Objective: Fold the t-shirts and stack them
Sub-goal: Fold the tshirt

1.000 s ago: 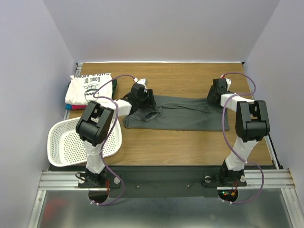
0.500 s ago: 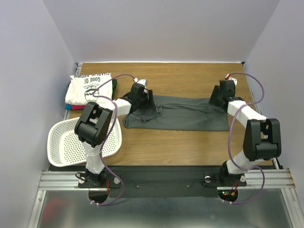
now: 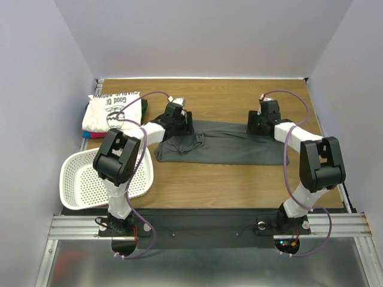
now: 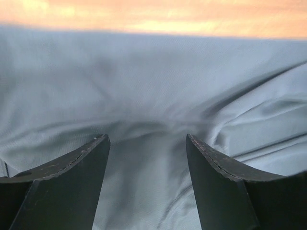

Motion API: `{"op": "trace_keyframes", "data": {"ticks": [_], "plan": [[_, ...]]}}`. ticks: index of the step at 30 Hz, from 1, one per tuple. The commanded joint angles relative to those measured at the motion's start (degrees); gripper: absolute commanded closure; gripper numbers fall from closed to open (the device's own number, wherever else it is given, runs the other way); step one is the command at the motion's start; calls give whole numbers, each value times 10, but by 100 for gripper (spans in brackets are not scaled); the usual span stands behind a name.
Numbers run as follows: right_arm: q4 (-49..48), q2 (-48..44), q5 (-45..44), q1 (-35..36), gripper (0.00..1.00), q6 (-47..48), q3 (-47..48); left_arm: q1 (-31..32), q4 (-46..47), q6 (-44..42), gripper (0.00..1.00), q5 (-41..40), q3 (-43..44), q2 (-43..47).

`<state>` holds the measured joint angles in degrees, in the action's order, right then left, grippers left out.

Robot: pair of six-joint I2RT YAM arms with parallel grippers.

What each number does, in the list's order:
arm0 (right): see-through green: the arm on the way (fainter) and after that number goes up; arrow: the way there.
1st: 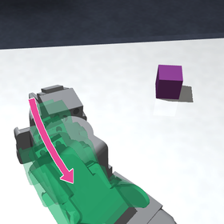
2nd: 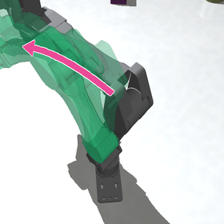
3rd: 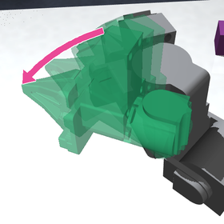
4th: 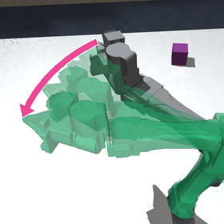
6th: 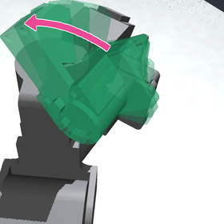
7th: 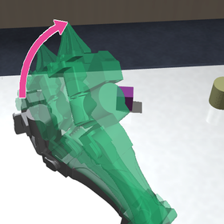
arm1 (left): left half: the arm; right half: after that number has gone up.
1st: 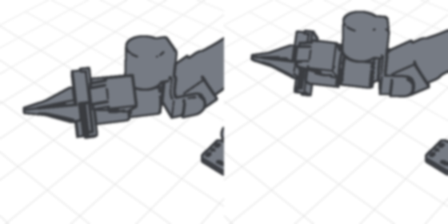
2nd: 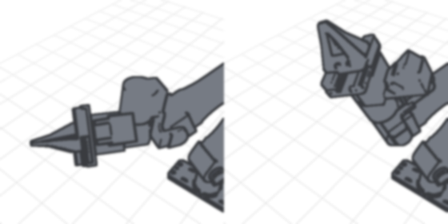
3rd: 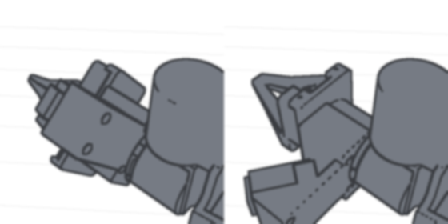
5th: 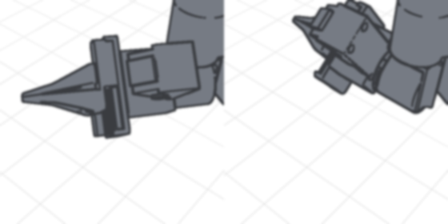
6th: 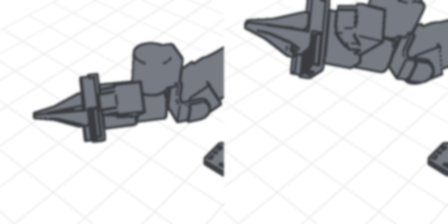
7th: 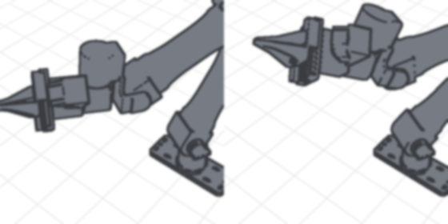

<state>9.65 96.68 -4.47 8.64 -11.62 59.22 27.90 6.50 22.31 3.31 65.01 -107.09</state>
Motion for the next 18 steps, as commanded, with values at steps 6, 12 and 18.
{"op": "trace_keyframes", "data": {"ticks": [6,12,18], "plan": [[-27,7,-83,-4,33,-28,17,-15,-29,-6,24,-17,120,-40],[-12,-57,-122,-31,33,-67,-20,-35,-32,2,23,-9,132,-72],[24,-128,-143,-75,32,-69,-61,-44,-6,6,23,8,104,-80]]}}
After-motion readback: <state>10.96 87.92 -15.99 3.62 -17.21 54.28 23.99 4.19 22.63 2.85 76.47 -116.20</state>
